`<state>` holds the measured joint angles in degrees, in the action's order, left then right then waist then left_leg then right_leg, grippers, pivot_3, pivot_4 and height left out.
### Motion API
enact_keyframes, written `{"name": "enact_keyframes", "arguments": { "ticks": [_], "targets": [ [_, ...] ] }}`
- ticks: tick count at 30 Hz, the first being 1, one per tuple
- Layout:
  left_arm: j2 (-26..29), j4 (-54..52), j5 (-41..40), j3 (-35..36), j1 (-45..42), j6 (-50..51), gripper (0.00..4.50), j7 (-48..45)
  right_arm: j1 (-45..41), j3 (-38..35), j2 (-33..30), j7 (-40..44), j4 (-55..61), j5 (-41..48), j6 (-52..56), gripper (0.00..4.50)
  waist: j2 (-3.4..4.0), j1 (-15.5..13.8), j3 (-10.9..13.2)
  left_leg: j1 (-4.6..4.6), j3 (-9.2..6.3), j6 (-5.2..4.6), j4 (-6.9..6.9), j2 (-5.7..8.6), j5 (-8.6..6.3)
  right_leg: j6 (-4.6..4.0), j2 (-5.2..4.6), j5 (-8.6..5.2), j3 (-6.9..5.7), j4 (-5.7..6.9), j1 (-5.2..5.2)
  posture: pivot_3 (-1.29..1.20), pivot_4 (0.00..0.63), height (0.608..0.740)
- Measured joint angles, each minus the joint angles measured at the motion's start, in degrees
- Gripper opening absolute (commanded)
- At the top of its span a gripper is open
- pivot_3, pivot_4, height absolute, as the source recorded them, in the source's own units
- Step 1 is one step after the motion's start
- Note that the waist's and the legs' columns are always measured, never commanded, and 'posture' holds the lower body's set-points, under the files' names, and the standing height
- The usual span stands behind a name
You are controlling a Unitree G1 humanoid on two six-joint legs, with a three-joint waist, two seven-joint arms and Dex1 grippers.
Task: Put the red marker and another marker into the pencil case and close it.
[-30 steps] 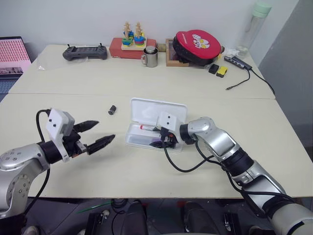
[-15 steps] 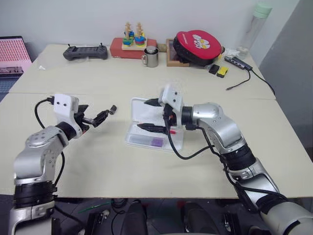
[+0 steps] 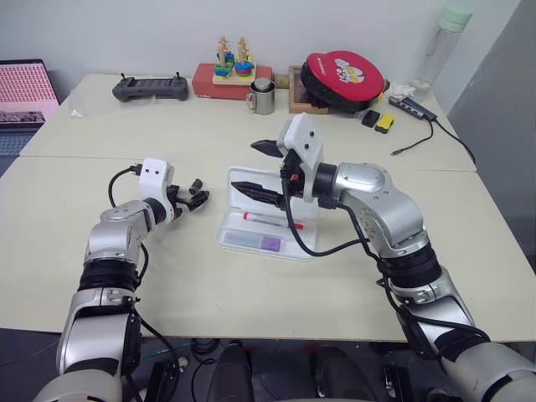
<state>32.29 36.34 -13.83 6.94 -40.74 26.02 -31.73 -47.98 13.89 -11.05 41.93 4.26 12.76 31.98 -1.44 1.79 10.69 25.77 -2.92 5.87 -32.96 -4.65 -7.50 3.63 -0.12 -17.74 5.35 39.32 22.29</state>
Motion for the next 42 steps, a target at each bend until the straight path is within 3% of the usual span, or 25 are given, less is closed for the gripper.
{"name": "enact_keyframes", "arguments": {
  "ticks": [5, 6, 8, 25, 31, 34, 38, 42],
  "targets": [
    [-1.2, 3.7, 1.3, -0.6, -2.1, -2.5, 4.50, -0.9, 0.0, -0.9, 0.1, -1.0, 0.0, 0.1, 0.0, 4.41, 0.00, 0.0, 0.0, 0.00, 0.00, 0.00, -0.03, 0.02, 0.00, 0.00, -0.01, 0.00, 0.00, 0.07, 0.00, 0.00, 0.150, 0.740],
    [-1.2, 4.1, 1.4, -0.6, -2.3, -2.6, 4.13, -1.0, 0.0, -0.9, 0.1, -1.0, 0.0, 0.1, 0.0, 4.50, 0.00, 0.0, 0.0, -0.01, -0.01, 0.00, -0.03, 0.02, 0.01, 0.00, -0.01, 0.00, 0.00, 0.09, 0.00, 0.00, 0.150, 0.740],
    [-1.2, 4.8, 1.5, -0.4, -2.7, -3.0, 3.93, -1.1, 0.0, -0.9, 0.1, -1.1, 0.0, 0.1, 0.0, 4.50, 0.00, 0.0, 0.0, -0.02, -0.01, 0.00, -0.04, 0.02, 0.01, 0.00, -0.01, 0.00, 0.00, 0.11, 0.00, 0.00, 0.150, 0.740],
    [-1.7, 7.7, 2.6, -0.1, -4.0, -4.4, 0.47, -1.3, 0.1, -1.5, -0.4, -2.0, 0.0, 0.2, -0.1, 4.50, 0.00, 0.0, 0.0, -0.02, -0.02, 0.01, -0.07, 0.02, 0.01, 0.00, -0.01, 0.00, -0.01, 0.14, 0.00, 0.00, 0.150, 0.740],
    [-1.8, 9.3, 2.4, 0.4, -4.3, -5.9, 0.46, -0.5, 0.3, -2.8, -2.8, -1.9, 0.1, 0.7, -0.1, 4.50, 0.00, 0.0, 0.0, -0.03, -0.02, 0.01, -0.09, 0.02, 0.02, 0.00, -0.01, 0.00, 0.00, 0.21, 0.00, 0.00, 0.150, 0.740],
    [-3.3, 7.4, -0.6, 3.9, -4.1, -9.4, 0.45, -1.9, 1.7, -5.4, -4.6, -0.8, 3.1, 3.7, 1.3, 4.50, 0.00, -0.1, 0.0, 0.02, -0.04, 0.01, -0.09, 0.02, 0.02, 0.00, -0.01, 0.00, -0.03, 0.19, 0.01, 0.00, 0.150, 0.740],
    [-5.7, -7.5, -9.5, 7.4, -3.5, -9.9, 0.45, -8.8, 4.7, -8.5, -8.7, 1.4, 8.2, 8.7, 5.3, 4.50, -0.01, -0.3, 0.0, 0.10, -0.05, 0.04, -0.09, 0.07, 0.03, -0.01, -0.07, 0.01, -0.01, 0.07, -0.06, 0.00, 0.150, 0.740],
    [-5.1, -26.8, -16.6, 1.5, -0.4, -2.0, 0.45, -19.1, 10.2, -12.6, -14.2, 2.4, 14.3, 13.3, 9.1, 4.50, 0.03, 0.0, 0.0, 0.04, -0.03, 0.03, -0.03, 0.07, 0.03, -0.01, -0.05, 0.00, 0.05, 0.01, -0.11, 0.00, 0.150, 0.740]
  ]
}}
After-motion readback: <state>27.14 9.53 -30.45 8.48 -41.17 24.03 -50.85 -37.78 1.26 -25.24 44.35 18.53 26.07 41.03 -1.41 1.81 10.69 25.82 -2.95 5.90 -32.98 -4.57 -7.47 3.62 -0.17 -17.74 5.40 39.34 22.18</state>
